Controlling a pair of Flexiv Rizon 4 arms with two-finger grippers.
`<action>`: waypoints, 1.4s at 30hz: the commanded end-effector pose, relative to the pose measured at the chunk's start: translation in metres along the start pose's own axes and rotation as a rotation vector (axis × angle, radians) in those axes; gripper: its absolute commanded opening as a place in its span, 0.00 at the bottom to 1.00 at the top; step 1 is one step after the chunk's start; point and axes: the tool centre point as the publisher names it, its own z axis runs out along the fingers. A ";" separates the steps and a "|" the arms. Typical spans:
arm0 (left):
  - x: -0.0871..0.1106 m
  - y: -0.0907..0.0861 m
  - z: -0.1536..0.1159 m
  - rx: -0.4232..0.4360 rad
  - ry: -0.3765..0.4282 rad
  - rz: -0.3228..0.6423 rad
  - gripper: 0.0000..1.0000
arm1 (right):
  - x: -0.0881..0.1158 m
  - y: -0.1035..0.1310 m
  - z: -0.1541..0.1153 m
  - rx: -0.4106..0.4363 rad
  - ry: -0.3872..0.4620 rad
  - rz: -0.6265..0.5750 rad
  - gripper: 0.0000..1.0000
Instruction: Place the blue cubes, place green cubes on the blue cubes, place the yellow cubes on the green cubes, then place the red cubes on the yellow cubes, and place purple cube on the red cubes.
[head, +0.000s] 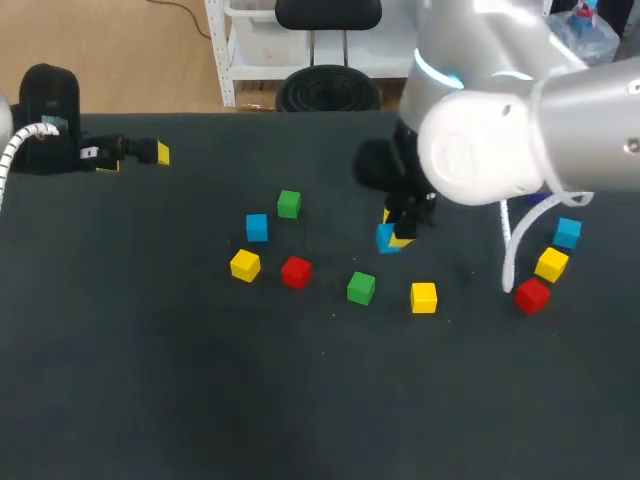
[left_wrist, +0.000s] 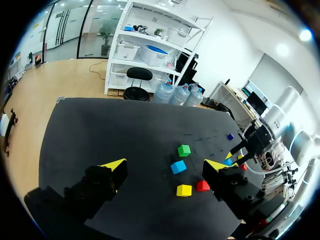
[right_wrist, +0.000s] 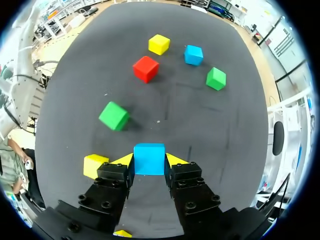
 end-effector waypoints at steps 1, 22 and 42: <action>0.000 0.001 0.001 0.004 -0.003 0.001 1.00 | -0.013 -0.014 0.010 -0.007 0.027 0.020 0.00; 0.000 0.001 0.001 0.004 -0.003 0.001 1.00 | -0.050 -0.028 0.019 0.007 0.016 0.112 0.00; 0.000 0.001 0.001 0.004 -0.003 0.001 1.00 | -0.058 -0.033 0.038 -0.028 0.039 0.117 0.00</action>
